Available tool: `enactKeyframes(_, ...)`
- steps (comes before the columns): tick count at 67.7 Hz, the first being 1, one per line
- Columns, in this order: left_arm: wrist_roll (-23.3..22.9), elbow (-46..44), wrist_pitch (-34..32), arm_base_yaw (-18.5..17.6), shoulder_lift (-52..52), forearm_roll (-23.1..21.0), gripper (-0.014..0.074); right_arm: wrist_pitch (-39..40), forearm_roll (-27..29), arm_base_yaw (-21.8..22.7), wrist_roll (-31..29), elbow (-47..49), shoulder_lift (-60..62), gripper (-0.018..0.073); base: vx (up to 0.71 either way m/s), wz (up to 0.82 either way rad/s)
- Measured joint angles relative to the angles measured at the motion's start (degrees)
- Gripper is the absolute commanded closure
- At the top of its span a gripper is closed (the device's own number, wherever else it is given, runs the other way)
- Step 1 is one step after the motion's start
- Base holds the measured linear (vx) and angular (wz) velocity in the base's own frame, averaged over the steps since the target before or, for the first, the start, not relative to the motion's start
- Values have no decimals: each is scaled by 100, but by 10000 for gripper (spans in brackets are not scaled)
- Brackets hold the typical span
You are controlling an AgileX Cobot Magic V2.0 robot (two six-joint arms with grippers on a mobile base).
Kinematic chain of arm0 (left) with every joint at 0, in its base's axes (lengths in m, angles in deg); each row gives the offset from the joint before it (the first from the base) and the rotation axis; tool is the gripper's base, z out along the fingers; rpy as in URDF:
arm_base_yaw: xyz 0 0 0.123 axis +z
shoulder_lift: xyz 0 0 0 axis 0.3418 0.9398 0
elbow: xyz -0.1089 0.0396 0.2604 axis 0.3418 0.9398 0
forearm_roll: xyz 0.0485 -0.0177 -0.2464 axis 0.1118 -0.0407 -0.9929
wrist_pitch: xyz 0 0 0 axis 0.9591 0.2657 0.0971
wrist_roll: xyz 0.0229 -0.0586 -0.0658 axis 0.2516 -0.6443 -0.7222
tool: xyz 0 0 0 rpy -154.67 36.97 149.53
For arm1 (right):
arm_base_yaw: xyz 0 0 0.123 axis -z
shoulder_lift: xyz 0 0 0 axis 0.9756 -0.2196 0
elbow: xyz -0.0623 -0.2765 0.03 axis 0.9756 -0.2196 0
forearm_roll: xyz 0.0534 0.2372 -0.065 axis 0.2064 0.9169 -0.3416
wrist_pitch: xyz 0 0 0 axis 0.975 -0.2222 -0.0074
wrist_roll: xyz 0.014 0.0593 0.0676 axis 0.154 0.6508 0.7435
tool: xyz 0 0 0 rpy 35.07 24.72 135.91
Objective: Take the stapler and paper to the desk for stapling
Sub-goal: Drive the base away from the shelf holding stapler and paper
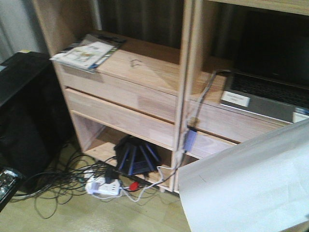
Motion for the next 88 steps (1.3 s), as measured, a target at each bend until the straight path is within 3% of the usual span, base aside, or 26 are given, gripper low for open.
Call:
enactKeyframes(47, 0, 0, 0, 0, 0, 0, 603, 0, -6, 0, 0, 0, 0, 564, 10, 51)
enactKeyframes(88, 0, 0, 0, 0, 0, 0, 603, 0, -6, 0, 0, 0, 0, 564, 16, 73)
